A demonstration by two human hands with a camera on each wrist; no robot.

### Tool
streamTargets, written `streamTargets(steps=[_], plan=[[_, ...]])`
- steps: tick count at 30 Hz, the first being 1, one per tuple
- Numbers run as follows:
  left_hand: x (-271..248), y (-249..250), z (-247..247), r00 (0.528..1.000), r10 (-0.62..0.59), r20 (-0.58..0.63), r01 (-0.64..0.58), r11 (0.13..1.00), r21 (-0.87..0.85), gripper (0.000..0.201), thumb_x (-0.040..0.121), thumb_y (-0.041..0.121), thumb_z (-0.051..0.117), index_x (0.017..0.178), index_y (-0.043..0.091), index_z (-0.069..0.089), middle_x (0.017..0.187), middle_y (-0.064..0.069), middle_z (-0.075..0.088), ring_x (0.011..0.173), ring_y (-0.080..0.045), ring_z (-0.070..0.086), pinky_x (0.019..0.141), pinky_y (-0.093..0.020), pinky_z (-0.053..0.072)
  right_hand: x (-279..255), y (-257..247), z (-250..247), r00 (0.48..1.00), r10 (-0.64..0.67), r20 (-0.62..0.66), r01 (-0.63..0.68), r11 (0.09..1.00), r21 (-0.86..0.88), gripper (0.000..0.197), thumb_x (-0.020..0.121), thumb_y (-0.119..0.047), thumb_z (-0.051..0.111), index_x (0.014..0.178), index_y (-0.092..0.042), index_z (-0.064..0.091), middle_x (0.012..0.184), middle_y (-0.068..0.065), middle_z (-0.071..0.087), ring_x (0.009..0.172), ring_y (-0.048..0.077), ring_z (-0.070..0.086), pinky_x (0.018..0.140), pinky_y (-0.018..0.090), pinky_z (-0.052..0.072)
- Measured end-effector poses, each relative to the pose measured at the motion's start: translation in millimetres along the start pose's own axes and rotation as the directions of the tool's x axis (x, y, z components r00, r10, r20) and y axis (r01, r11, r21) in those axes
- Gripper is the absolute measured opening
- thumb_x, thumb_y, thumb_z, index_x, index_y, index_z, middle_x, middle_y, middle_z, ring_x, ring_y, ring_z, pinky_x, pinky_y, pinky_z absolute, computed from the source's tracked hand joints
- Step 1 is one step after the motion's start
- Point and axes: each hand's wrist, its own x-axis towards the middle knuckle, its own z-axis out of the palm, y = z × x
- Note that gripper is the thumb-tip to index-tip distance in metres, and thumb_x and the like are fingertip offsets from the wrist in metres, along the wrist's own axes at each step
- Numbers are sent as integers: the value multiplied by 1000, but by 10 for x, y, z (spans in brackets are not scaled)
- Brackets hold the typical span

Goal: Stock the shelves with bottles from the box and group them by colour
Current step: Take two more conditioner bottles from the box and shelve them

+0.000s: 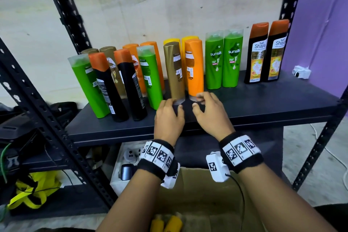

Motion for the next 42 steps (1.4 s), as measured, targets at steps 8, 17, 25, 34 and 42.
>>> streamTargets(steps=[8, 17, 25, 34, 42], plan=[[-390, -25, -215, 995, 93, -33, -90, 992, 84, 15, 98, 25, 58, 95, 14, 67, 97, -1, 63, 91, -22, 62, 75, -40, 51, -448, -75, -85, 987, -157, 31, 160, 973, -164, 14, 98, -20, 55, 102, -14, 67, 102, 2, 60, 99, 21, 57, 86, 40, 48], [-1022, -524, -55, 998, 0, 60, -11, 983, 185, 20, 98, 27, 56, 97, 11, 69, 96, -5, 66, 86, -25, 63, 69, -36, 51, -801, 262, 234, 940, -37, 340, 94, 984, -154, 17, 97, -25, 52, 98, -20, 68, 102, -6, 61, 91, 16, 57, 82, 39, 50], [-1656, -1270, 240, 732, -511, 450, 251, 817, 519, 33, 96, 36, 52, 108, 12, 70, 112, -16, 71, 104, -38, 67, 85, -38, 52, -1362, 693, 798, 756, 252, 605, -45, 941, -336, 21, 95, -22, 49, 91, -16, 69, 103, 6, 72, 99, 29, 63, 85, 36, 51], [-2304, -1720, 421, 457, -698, 551, 316, 707, 633, 43, 98, 38, 55, 116, 2, 69, 123, -21, 67, 111, -41, 65, 91, -41, 54, -2046, 1051, 1280, 542, 414, 732, -161, 905, -394, 24, 95, -15, 51, 98, -9, 74, 109, 12, 74, 105, 32, 64, 87, 32, 48], [-2462, -2021, 589, 284, -749, 599, 343, 663, 666, 53, 102, 27, 51, 147, 0, 43, 146, -19, 51, 129, -36, 54, 89, -34, 47, -2540, 1281, 1649, 366, 440, 820, -90, 894, -439, 30, 100, -23, 48, 83, -5, 64, 85, 17, 63, 76, 30, 56, 68, 36, 45]])
